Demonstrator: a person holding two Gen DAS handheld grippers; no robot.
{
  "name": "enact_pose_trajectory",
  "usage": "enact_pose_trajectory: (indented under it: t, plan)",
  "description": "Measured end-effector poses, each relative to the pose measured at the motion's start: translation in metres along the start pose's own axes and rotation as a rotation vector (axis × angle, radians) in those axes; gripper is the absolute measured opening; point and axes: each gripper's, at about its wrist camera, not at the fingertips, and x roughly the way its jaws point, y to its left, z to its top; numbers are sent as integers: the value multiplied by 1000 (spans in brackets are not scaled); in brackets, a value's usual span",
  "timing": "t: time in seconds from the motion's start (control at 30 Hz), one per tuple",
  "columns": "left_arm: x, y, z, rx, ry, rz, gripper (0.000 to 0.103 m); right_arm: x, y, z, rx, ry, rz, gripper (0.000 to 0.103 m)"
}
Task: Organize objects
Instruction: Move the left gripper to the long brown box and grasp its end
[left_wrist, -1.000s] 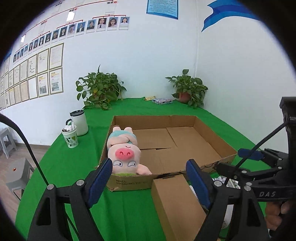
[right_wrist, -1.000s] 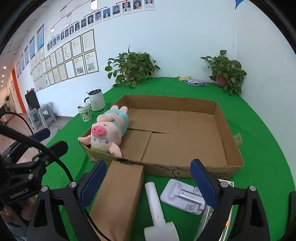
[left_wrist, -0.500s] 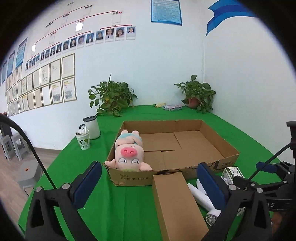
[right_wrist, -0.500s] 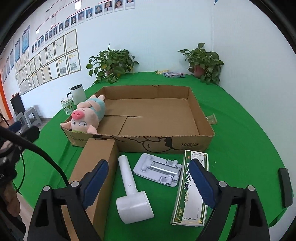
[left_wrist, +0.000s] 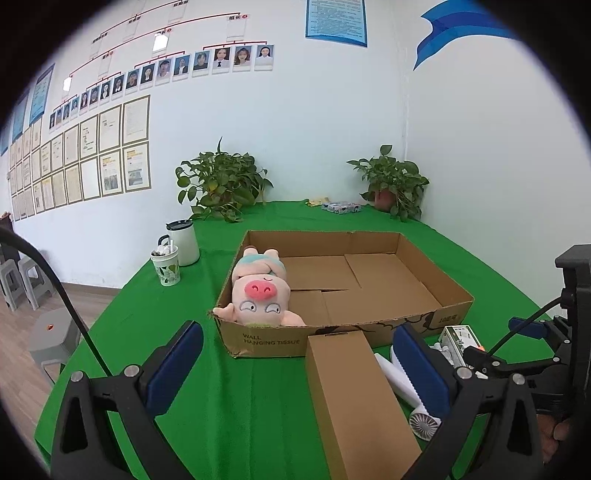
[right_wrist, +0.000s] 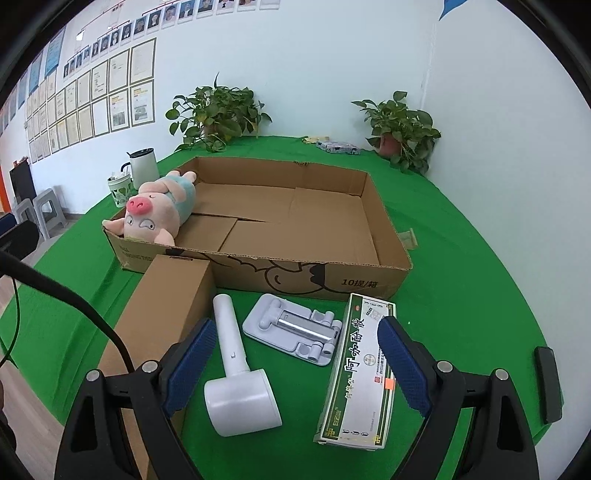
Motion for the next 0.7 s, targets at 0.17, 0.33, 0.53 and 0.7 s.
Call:
enact_pose_trajectory:
  t: [0.17, 0.33, 0.53, 0.7]
  plan:
    - [-22, 26, 7, 7, -24, 56, 102, -18, 18, 6, -92, -17, 5, 89]
    - [-35, 55, 10, -13, -17, 65, 102, -85, 61, 10, -168, -38, 438, 89]
    - [-11, 69, -13, -73, 86, 2, 102, -94, 85, 4, -89, 32, 824, 97]
    - [24, 63, -46, -102, 222, -82, 102, -23, 99, -30, -20, 223, 625, 97]
